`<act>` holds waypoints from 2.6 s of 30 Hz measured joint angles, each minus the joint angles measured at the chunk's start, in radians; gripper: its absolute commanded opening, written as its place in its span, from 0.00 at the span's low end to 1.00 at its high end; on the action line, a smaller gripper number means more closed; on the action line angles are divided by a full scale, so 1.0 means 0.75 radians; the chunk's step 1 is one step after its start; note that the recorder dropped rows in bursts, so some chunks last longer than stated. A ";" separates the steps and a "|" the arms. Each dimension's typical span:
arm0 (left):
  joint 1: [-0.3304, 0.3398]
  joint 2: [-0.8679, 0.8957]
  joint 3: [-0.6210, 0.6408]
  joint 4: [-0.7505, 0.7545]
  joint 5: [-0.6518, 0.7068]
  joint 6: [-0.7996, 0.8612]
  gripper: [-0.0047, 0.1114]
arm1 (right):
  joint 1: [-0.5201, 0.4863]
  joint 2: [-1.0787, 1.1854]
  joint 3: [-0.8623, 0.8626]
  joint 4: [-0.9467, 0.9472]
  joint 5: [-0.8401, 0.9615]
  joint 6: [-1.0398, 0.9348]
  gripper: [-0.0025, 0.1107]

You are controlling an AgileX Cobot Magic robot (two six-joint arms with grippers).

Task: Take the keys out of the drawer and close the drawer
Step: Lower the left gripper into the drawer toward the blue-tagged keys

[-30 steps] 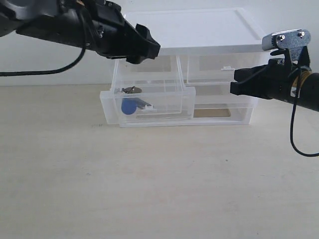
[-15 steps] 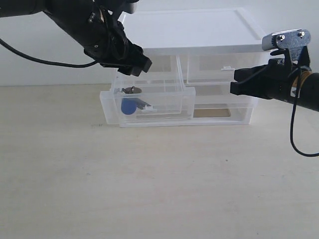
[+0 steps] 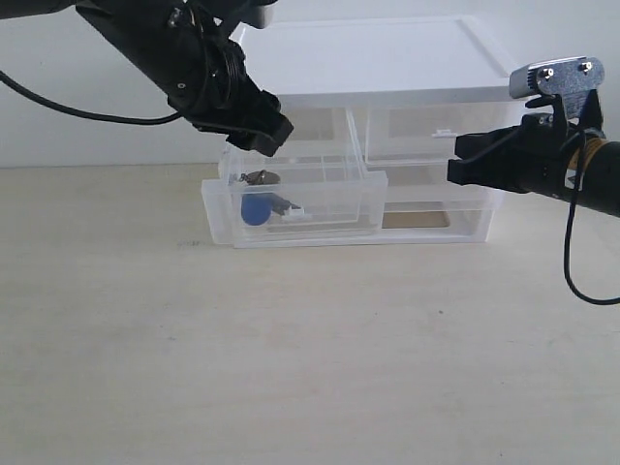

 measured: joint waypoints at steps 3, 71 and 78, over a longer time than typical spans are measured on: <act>0.000 -0.003 -0.019 -0.014 -0.033 0.031 0.55 | 0.000 0.000 0.000 0.000 0.000 0.000 0.03; -0.070 0.139 -0.223 0.164 0.217 1.022 0.45 | 0.000 0.000 0.000 0.000 0.000 0.013 0.03; -0.070 0.139 -0.225 0.001 0.373 1.330 0.45 | 0.000 0.000 0.000 0.000 0.000 0.013 0.03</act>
